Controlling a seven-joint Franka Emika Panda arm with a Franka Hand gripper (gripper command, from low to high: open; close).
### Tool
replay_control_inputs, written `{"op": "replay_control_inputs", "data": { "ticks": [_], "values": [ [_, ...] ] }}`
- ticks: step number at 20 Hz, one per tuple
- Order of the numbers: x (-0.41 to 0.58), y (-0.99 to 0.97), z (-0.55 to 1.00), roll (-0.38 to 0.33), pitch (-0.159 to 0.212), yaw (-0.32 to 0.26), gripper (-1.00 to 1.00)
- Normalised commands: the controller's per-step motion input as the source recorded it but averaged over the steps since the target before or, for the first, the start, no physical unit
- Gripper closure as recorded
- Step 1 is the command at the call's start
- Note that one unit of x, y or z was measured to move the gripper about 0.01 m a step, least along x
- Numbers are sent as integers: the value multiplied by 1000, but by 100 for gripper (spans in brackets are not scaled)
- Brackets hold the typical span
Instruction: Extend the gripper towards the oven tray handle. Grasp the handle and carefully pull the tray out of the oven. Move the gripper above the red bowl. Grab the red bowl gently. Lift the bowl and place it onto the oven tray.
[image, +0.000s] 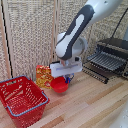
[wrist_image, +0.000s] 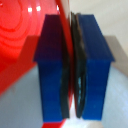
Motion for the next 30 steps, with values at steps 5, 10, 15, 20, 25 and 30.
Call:
{"op": "replay_control_inputs", "data": {
  "ticks": [5, 10, 15, 20, 25, 30],
  "values": [
    [-18, -261, 906, 19, 27, -156, 100],
    [186, -501, 701, 29, 6, -158, 100],
    [283, -615, 455, 12, -31, -152, 100],
    [247, -621, 443, 0, -26, -173, 100],
    [205, -583, 455, 0, -12, -196, 100],
    [149, -645, 380, 0, -10, -182, 100]
  ]
}}
